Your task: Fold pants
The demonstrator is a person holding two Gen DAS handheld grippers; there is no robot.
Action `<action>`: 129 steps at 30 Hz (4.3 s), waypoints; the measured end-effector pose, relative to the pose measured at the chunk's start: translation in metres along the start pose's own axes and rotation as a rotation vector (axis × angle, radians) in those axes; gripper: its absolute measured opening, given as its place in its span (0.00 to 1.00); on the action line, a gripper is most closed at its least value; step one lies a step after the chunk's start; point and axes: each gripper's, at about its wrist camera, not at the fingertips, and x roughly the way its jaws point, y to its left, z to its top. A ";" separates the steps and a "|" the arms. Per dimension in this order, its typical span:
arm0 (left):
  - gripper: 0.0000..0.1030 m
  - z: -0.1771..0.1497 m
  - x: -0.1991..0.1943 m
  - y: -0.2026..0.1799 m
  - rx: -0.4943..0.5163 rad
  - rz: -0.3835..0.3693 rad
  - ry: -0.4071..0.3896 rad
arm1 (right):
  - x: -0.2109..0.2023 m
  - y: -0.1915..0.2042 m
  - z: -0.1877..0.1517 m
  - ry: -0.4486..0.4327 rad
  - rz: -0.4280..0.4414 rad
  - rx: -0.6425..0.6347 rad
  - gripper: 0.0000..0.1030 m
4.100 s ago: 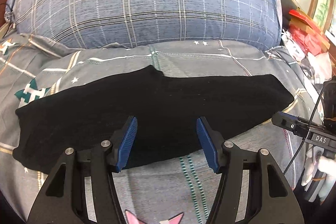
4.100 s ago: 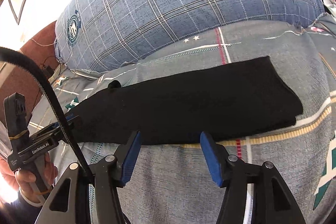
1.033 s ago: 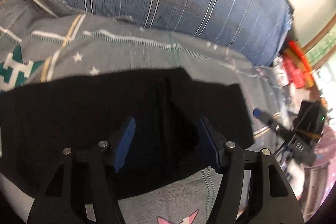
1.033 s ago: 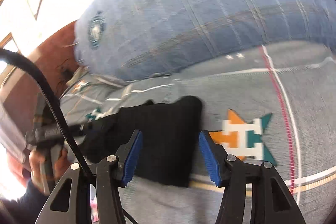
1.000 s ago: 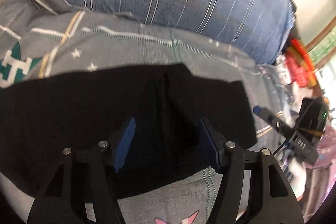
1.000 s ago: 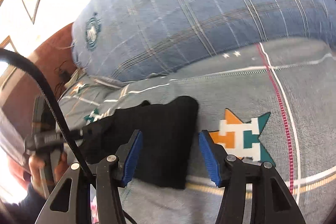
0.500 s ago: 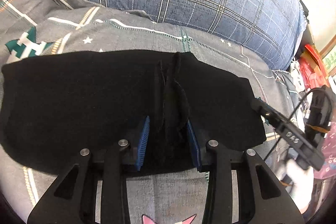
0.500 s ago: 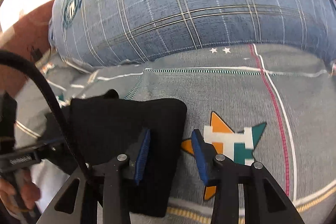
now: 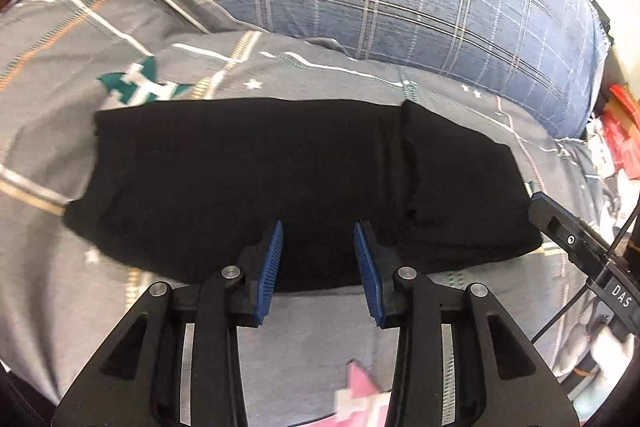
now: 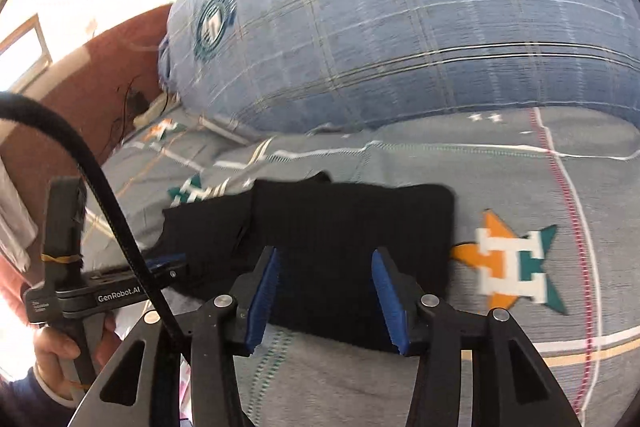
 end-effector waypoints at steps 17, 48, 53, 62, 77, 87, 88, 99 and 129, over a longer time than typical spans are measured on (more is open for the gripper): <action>0.52 -0.011 -0.029 0.057 -0.086 0.112 -0.076 | 0.034 0.065 -0.004 0.101 0.080 -0.099 0.48; 0.52 -0.022 -0.031 0.097 -0.158 0.176 -0.082 | 0.081 0.110 0.003 0.164 0.138 -0.186 0.53; 0.52 -0.023 -0.034 0.100 -0.170 0.168 -0.083 | 0.083 0.114 0.004 0.161 0.150 -0.194 0.54; 0.52 -0.049 -0.040 0.130 -0.324 0.023 -0.053 | 0.095 0.125 0.008 0.181 0.175 -0.248 0.59; 0.63 -0.046 -0.016 0.153 -0.523 -0.170 -0.084 | 0.168 0.157 0.060 0.277 0.369 -0.429 0.62; 0.63 -0.036 -0.002 0.163 -0.522 -0.239 -0.154 | 0.239 0.215 0.068 0.416 0.395 -0.669 0.62; 0.63 -0.035 -0.001 0.164 -0.525 -0.245 -0.160 | 0.247 0.223 0.064 0.431 0.383 -0.712 0.62; 0.35 -0.032 0.003 0.162 -0.480 -0.234 -0.212 | 0.261 0.238 0.056 0.433 0.398 -0.747 0.24; 0.17 0.007 0.046 -0.131 0.269 -0.448 -0.036 | 0.040 -0.069 0.057 0.065 0.161 -0.010 0.17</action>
